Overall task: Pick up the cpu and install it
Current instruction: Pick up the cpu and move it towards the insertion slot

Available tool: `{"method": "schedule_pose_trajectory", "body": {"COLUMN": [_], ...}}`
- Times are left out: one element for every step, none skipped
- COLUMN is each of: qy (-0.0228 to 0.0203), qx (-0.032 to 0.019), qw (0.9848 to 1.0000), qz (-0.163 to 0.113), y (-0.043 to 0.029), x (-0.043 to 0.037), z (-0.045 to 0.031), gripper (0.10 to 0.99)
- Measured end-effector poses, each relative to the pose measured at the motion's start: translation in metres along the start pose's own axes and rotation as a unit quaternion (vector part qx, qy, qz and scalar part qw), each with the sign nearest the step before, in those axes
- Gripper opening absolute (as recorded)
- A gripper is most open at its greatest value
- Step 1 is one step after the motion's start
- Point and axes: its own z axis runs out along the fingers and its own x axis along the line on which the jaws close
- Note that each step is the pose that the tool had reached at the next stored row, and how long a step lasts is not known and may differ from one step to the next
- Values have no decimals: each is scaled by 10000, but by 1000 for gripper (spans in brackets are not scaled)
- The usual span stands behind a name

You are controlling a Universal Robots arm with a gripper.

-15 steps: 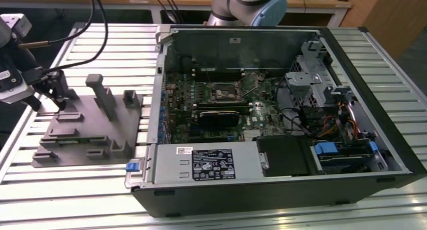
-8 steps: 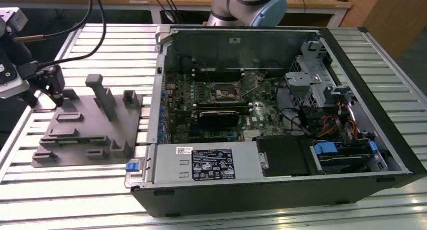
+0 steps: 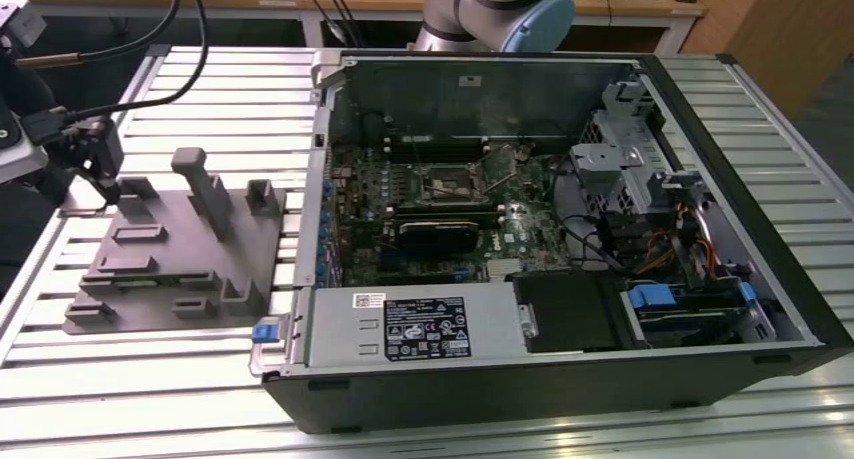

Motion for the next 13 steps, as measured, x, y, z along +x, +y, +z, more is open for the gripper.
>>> {"method": "schedule_pose_trajectory", "body": {"qy": [0,0,0,0,0,0,0,0,0,0,0,1,0], "qx": [0,0,0,0,0,0,0,0,0,0,0,0,0], "qw": [10000,10000,10000,10000,10000,10000,10000,10000,10000,10000,10000,10000,10000], "qz": [0,0,0,0,0,0,0,0,0,0,0,0,0], "y": [1,2,2,3,4,5,5,6,7,7,8,9,10], "x": [-1,-1,-1,-2,-3,-3,-4,-4,-5,-5,-6,-6,-7], "z": [-17,-32,-48,-65,-81,-97,-113,-130,-146,-162,-179,-195,-211], "gripper": [545,545,545,545,545,545,545,545,545,545,545,545,545]}}
